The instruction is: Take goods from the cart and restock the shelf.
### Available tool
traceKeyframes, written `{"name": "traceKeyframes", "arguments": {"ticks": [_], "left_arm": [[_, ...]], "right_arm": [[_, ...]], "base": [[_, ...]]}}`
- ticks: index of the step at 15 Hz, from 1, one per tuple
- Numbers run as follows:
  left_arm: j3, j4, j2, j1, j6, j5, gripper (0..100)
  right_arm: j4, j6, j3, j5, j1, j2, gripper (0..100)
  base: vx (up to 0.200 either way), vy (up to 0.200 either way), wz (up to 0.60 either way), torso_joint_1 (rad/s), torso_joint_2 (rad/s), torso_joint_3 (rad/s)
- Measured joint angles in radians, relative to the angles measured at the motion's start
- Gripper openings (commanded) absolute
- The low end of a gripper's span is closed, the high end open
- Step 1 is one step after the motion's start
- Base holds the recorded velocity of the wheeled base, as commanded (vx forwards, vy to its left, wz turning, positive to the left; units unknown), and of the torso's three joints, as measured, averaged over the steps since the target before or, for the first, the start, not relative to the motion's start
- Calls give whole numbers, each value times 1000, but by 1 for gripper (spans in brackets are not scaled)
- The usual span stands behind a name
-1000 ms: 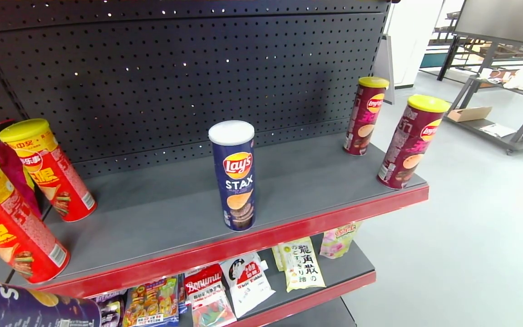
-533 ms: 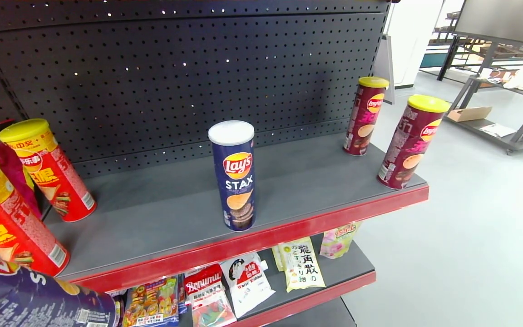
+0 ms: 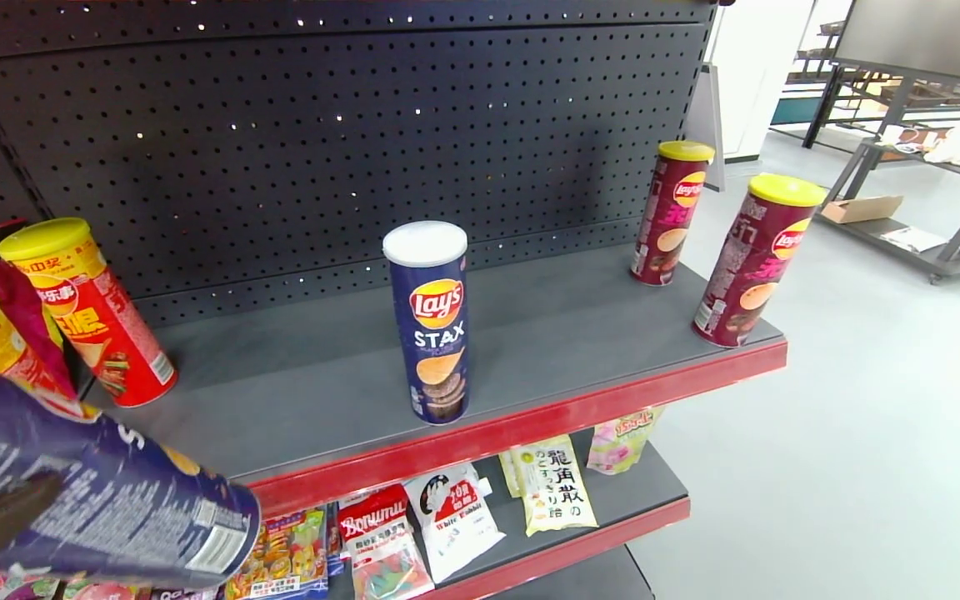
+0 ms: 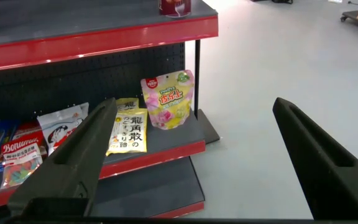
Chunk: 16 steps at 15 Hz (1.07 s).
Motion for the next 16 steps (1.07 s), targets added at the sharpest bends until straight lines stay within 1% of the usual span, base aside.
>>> {"name": "traceKeyframes", "arguments": {"ticks": [4,6,8,11,14,16], "left_arm": [[-42,-278,292,-3,-1,66,0],[-96,-349,431,-2,-1,88,0],[-187,-379,570,0,-2,110,0],[-341,-389,735,4,-3,134,0],[-452,-390,860,13,1,144,0],[-500,-383,922,23,1,144,0]], "right_arm": [[0,0,-1,0,0,0,100],[0,0,-1,0,0,0,100],[0,0,-1,0,0,0,100],[0,0,-1,0,0,0,100],[0,0,-1,0,0,0,100],[0,0,0,0,0,0,100]], "base": [[0,0,0,0,0,0],[0,0,0,0,0,0],[0,0,0,0,0,0],[0,0,0,0,0,0],[0,0,0,0,0,0],[0,0,0,0,0,0]]}}
